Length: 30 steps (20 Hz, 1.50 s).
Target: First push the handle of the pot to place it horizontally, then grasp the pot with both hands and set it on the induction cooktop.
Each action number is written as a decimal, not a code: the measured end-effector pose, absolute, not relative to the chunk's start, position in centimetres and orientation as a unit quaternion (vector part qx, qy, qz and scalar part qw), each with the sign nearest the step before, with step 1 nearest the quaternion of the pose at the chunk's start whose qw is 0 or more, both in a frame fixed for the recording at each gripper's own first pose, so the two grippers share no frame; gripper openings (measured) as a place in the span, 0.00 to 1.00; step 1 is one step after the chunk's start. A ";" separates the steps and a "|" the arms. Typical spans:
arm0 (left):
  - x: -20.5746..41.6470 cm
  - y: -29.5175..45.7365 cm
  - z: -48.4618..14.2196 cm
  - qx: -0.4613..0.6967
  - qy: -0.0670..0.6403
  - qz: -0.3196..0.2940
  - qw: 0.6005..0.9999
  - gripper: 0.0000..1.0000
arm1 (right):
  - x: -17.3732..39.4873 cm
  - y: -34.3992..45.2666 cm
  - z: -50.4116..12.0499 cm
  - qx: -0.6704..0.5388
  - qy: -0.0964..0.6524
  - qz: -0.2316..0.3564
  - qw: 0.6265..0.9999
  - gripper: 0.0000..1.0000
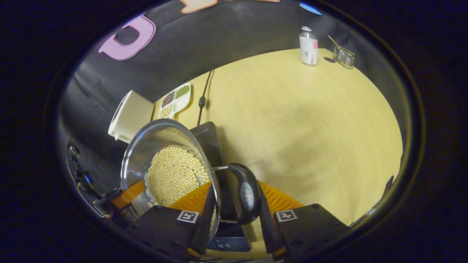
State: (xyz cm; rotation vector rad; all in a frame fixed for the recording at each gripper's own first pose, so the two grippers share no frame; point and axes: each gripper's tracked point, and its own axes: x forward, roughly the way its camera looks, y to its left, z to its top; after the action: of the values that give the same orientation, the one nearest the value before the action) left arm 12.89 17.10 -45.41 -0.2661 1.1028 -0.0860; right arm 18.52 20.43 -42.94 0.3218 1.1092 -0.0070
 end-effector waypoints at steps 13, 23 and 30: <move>12.5 19.1 -40.7 -0.079 0.458 0.009 0.885 0.92 | 18.9 16.7 -38.2 0.169 0.463 -0.002 0.870 0.92; 8.0 18.7 -35.2 -0.084 0.433 0.111 0.891 0.92 | 17.0 8.8 -36.8 0.172 0.441 0.036 0.880 0.94; 1.4 6.2 -32.2 -0.089 0.436 0.084 0.891 0.93 | 13.0 0.0 -37.5 0.127 0.412 0.055 0.900 0.89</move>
State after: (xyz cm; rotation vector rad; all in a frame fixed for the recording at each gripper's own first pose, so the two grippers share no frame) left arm 1.44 6.22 -32.20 -0.1841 0.9057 0.1747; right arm 13.03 -0.03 -37.54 0.2637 0.8531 0.1132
